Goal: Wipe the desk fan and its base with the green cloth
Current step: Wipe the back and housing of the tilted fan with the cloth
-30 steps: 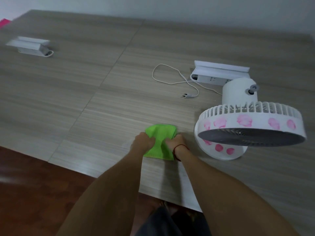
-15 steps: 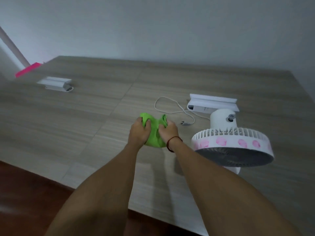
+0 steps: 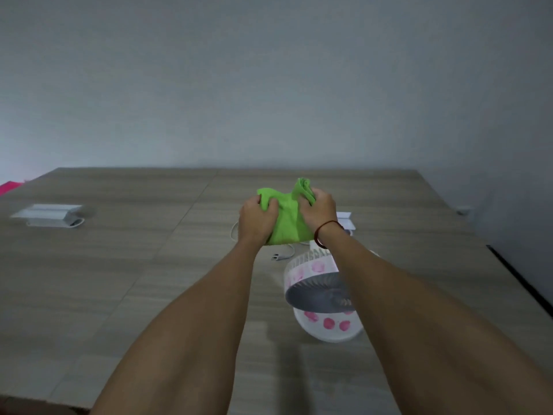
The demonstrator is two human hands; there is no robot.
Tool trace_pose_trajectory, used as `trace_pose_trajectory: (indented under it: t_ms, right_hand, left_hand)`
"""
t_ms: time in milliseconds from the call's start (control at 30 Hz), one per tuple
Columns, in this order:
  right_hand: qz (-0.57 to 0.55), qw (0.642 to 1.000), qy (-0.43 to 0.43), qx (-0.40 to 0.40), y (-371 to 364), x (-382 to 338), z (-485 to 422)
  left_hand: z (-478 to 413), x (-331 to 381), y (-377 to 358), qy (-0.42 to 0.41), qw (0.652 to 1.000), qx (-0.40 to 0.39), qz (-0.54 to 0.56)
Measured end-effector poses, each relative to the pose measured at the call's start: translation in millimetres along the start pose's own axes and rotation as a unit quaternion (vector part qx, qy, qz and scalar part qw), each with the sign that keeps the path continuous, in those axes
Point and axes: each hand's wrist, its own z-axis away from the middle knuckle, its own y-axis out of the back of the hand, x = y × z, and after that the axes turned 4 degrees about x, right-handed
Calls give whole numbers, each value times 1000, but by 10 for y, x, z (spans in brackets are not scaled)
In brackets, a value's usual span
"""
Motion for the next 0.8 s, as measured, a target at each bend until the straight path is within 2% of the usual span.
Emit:
trace_pose_trajectory:
  t_ms: [100, 267, 400, 500, 633, 800]
  right_hand:
    - [32, 999, -5, 17, 311, 106, 0]
    - [56, 998, -32, 19, 693, 317, -42]
    - [-48, 993, -98, 53, 891, 448, -70]
    - [-155, 974, -148, 68, 983, 492, -112]
    - [-218, 954, -175, 105, 1033, 564, -180]
    - [-227, 946, -190, 131, 1066, 660, -296]
  left_hand:
    - [79, 157, -186, 4, 997, -62, 38]
    - [198, 334, -441, 58, 979, -176, 86]
    - [235, 441, -548, 152, 952, -244, 104]
    - [238, 387, -581, 174, 938, -291, 78]
    - [173, 212, -701, 107, 966, -235, -31]
    - [127, 111, -838, -6, 950, -286, -127]
